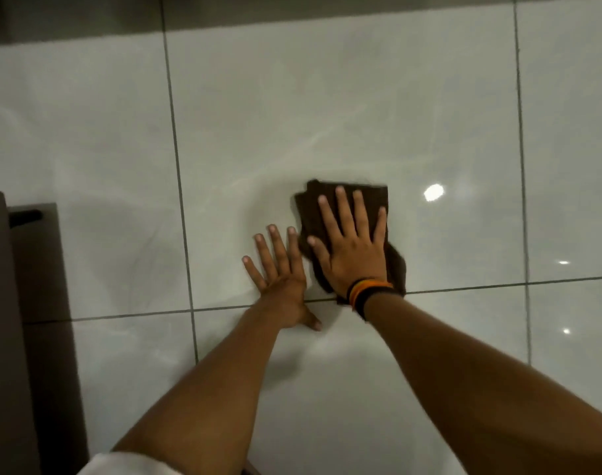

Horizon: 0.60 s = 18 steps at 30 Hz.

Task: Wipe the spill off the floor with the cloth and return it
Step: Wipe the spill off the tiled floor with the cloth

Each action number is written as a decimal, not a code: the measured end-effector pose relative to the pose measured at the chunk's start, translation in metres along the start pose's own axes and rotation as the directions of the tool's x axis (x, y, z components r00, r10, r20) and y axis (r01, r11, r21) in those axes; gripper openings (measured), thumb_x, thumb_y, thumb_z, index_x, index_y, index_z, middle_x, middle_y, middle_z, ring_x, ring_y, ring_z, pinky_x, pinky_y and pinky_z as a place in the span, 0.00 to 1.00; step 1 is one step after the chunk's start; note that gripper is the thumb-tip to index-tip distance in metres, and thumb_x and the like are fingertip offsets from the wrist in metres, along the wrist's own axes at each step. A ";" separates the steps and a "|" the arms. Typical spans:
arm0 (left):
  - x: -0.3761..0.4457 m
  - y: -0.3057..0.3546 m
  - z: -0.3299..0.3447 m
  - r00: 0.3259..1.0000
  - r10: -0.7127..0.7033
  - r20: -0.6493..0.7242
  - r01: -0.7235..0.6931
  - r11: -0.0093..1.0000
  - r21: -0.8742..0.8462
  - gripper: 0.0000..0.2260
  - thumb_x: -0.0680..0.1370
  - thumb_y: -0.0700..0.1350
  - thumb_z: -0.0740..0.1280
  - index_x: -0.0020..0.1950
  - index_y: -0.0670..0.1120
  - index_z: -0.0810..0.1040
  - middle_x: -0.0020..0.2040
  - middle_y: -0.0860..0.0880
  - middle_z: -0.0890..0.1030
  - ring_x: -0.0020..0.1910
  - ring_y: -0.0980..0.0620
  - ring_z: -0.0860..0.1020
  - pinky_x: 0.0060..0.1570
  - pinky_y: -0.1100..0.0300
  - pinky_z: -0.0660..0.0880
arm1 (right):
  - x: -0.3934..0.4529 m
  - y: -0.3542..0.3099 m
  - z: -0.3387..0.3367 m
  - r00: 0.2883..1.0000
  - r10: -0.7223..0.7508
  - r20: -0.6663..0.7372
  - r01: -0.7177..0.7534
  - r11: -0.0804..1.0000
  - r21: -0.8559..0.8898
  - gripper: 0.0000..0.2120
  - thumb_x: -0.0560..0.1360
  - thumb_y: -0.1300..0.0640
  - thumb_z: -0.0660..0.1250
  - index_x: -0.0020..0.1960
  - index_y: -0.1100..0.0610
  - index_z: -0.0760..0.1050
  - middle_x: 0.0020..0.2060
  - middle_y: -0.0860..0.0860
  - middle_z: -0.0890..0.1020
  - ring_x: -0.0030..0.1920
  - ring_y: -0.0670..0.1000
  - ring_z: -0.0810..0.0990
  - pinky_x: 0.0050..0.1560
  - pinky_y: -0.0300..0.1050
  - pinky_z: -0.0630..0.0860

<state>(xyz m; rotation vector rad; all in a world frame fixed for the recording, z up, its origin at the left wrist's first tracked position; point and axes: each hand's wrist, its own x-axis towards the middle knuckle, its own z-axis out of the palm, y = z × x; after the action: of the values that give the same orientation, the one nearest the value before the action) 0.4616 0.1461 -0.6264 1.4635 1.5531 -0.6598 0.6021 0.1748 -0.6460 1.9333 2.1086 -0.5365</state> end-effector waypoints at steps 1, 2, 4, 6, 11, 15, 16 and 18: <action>-0.004 0.000 -0.005 1.000 0.000 0.011 0.000 1.000 -0.001 0.81 0.57 0.61 0.85 0.71 0.48 0.12 0.68 0.39 0.10 0.67 0.35 0.12 0.70 0.28 0.23 | -0.019 0.004 0.001 0.997 0.057 0.050 -0.059 0.997 0.044 0.33 0.83 0.36 0.48 0.84 0.48 0.47 0.83 0.52 0.47 0.83 0.58 0.46 0.76 0.70 0.48; -0.007 0.000 -0.009 1.000 0.008 0.016 -0.008 1.000 0.007 0.80 0.58 0.61 0.85 0.73 0.48 0.14 0.70 0.39 0.11 0.68 0.35 0.13 0.70 0.29 0.24 | -0.031 0.006 -0.001 0.991 0.099 0.095 -0.109 0.989 0.103 0.33 0.84 0.36 0.47 0.84 0.47 0.45 0.83 0.51 0.45 0.83 0.57 0.44 0.77 0.69 0.46; -0.013 0.001 -0.018 0.998 0.035 0.043 -0.035 0.999 -0.012 0.77 0.61 0.61 0.84 0.76 0.48 0.17 0.73 0.39 0.14 0.71 0.35 0.15 0.71 0.33 0.25 | -0.042 0.011 -0.014 0.975 0.161 0.150 -0.203 0.923 0.326 0.32 0.84 0.37 0.47 0.84 0.48 0.49 0.83 0.50 0.47 0.83 0.55 0.46 0.79 0.65 0.46; -0.021 0.006 -0.026 0.998 0.044 -0.035 -0.049 0.987 -0.151 0.67 0.68 0.58 0.81 0.82 0.47 0.26 0.80 0.41 0.22 0.79 0.36 0.24 0.77 0.36 0.32 | -0.053 0.021 -0.027 0.946 0.319 0.060 -0.292 0.755 0.587 0.29 0.84 0.40 0.54 0.81 0.52 0.62 0.80 0.52 0.59 0.80 0.56 0.58 0.78 0.59 0.59; -0.034 0.039 -0.020 0.970 -0.104 -0.221 -0.071 0.748 -0.660 0.39 0.79 0.51 0.73 0.84 0.44 0.57 0.79 0.42 0.69 0.78 0.40 0.69 0.75 0.45 0.71 | -0.083 0.034 -0.028 0.711 0.611 0.349 -0.667 0.428 0.610 0.32 0.77 0.49 0.73 0.77 0.53 0.66 0.74 0.54 0.64 0.73 0.60 0.67 0.70 0.55 0.71; -0.018 0.062 -0.014 0.984 -0.159 -0.080 0.046 0.660 -0.750 0.27 0.78 0.48 0.75 0.72 0.43 0.68 0.65 0.43 0.79 0.65 0.40 0.80 0.63 0.49 0.79 | -0.074 0.033 -0.021 0.707 0.561 0.430 -0.662 0.310 0.683 0.33 0.74 0.59 0.73 0.75 0.50 0.63 0.63 0.56 0.76 0.61 0.60 0.79 0.58 0.52 0.80; -0.018 0.064 -0.015 0.984 -0.169 -0.058 0.065 0.644 -0.762 0.24 0.78 0.47 0.74 0.71 0.43 0.71 0.65 0.42 0.80 0.64 0.40 0.80 0.63 0.48 0.79 | -0.076 0.033 -0.022 0.691 0.528 0.493 -0.669 0.211 0.713 0.32 0.75 0.62 0.72 0.74 0.50 0.63 0.59 0.56 0.79 0.57 0.58 0.81 0.55 0.49 0.81; -0.026 0.062 -0.017 0.985 -0.168 -0.029 0.080 0.608 -0.790 0.19 0.79 0.47 0.71 0.68 0.43 0.76 0.62 0.42 0.82 0.61 0.42 0.81 0.61 0.49 0.80 | -0.086 0.033 -0.029 0.668 0.476 0.572 -0.685 0.091 0.723 0.31 0.75 0.65 0.72 0.73 0.50 0.64 0.56 0.56 0.82 0.53 0.57 0.83 0.55 0.49 0.83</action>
<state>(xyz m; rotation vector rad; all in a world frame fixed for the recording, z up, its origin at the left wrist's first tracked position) 0.5158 0.1579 -0.5844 0.7080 1.7112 0.0803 0.6458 0.1111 -0.5886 2.7998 0.5328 -1.8723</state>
